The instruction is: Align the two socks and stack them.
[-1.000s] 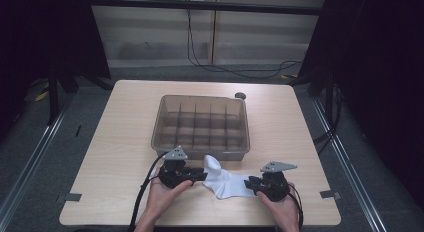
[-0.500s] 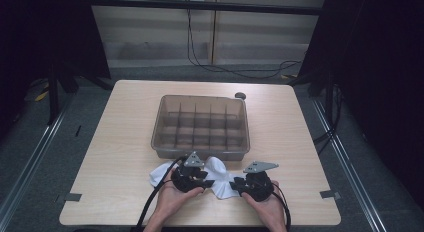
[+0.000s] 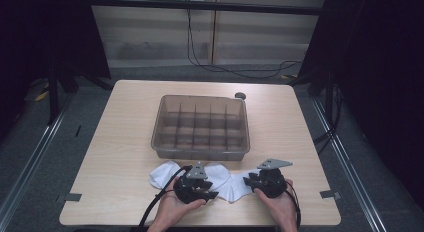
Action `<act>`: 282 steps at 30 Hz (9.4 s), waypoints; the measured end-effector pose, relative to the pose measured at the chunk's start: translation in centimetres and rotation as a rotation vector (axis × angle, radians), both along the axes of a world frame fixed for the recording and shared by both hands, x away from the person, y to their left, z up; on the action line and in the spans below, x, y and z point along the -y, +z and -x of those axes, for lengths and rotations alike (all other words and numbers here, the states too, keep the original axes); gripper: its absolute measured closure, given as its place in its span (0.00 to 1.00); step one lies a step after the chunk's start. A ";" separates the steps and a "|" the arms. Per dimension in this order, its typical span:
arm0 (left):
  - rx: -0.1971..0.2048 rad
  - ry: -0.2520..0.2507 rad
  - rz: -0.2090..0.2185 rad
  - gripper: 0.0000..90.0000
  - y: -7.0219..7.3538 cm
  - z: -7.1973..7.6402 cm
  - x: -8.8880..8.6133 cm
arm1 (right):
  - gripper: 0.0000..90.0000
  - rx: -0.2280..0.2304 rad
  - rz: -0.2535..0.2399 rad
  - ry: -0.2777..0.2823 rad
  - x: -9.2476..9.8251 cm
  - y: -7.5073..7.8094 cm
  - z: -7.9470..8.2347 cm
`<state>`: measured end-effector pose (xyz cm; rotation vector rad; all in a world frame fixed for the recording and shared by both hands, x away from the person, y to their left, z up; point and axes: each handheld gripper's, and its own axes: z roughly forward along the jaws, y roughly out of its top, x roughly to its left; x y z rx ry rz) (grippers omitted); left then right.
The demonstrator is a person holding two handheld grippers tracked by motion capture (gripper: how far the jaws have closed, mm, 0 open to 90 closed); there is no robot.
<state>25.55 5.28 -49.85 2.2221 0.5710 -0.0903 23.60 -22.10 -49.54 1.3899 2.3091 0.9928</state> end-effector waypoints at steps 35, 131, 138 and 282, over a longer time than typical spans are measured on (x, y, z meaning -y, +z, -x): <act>-0.005 0.038 0.049 0.73 0.5 -0.4 -1.1 | 0.88 -0.003 -0.035 0.095 -4.6 0.6 -1.9; 0.000 0.167 0.001 1.00 2.0 -2.4 -4.5 | 0.73 -0.007 0.013 -0.212 3.6 0.0 -0.9; 0.021 0.185 0.050 0.99 2.6 -2.6 -4.8 | 0.68 0.017 -0.035 -0.190 3.9 0.4 -0.9; -0.005 0.217 0.119 0.63 4.0 -1.7 -8.6 | 0.95 0.068 -0.084 0.342 -12.6 2.5 -1.4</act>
